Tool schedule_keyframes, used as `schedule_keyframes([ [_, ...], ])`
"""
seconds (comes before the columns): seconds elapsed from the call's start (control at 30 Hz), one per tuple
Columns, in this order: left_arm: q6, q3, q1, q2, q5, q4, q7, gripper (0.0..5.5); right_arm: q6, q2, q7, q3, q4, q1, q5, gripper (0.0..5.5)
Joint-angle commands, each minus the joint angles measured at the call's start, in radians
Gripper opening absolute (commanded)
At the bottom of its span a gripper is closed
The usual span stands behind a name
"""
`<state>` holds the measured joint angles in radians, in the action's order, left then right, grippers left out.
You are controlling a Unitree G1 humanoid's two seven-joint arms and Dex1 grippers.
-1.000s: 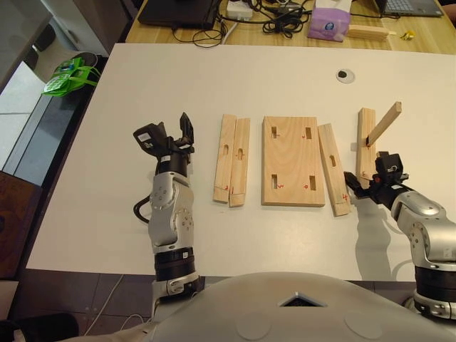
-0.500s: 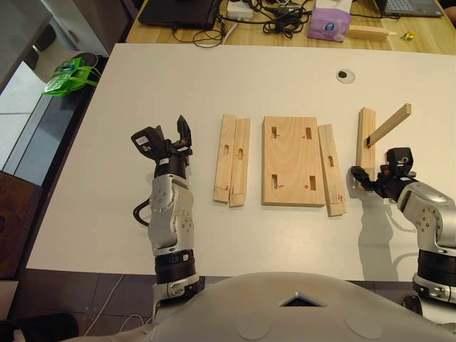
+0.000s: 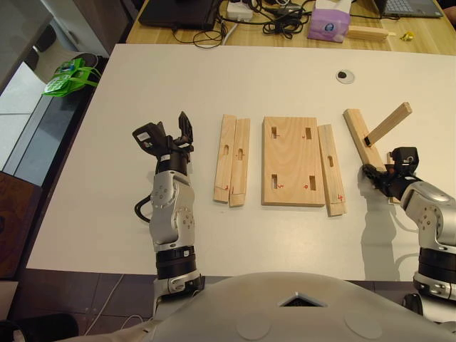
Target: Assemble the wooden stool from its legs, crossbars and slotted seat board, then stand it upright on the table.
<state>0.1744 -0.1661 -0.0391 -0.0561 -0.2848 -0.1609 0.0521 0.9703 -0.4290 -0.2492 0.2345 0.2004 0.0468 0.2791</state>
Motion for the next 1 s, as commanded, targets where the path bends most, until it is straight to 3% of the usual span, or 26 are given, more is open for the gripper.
schedule_keyframes([
  [0.03, -0.002, -0.003, 0.018, 0.0, 0.005, 0.01, 0.002, 3.33, 0.007, 0.027, -0.004, -0.025, -0.045, 0.014, 0.0, 2.07],
  [0.3, -0.003, -0.017, 0.042, 0.014, 0.0, 0.017, -0.002, 3.33, -0.239, -0.018, -0.084, -0.085, -0.072, 0.014, -0.054, 2.06],
  [0.47, 0.008, -0.081, 0.1, 0.09, -0.016, 0.022, -0.022, 3.33, -0.5, -0.04, -0.123, -0.08, -0.154, -0.023, -0.106, 2.06],
  [0.63, 0.103, -0.082, 0.191, 0.183, -0.128, -0.027, -0.159, 3.33, -0.723, -0.05, -0.227, -0.08, -0.186, -0.089, -0.093, 2.06],
  [0.8, 0.305, -0.02, 0.318, 0.143, -0.39, 0.008, -0.336, 3.33, -0.863, -0.077, -0.446, -0.056, -0.2, -0.226, 0.04, 2.06],
  [1.0, 0.408, -0.031, 0.464, 0.06, -0.571, 0.086, -0.358, 3.33, -0.866, -0.1, -0.636, -0.109, -0.18, -0.338, 0.123, 2.06],
])
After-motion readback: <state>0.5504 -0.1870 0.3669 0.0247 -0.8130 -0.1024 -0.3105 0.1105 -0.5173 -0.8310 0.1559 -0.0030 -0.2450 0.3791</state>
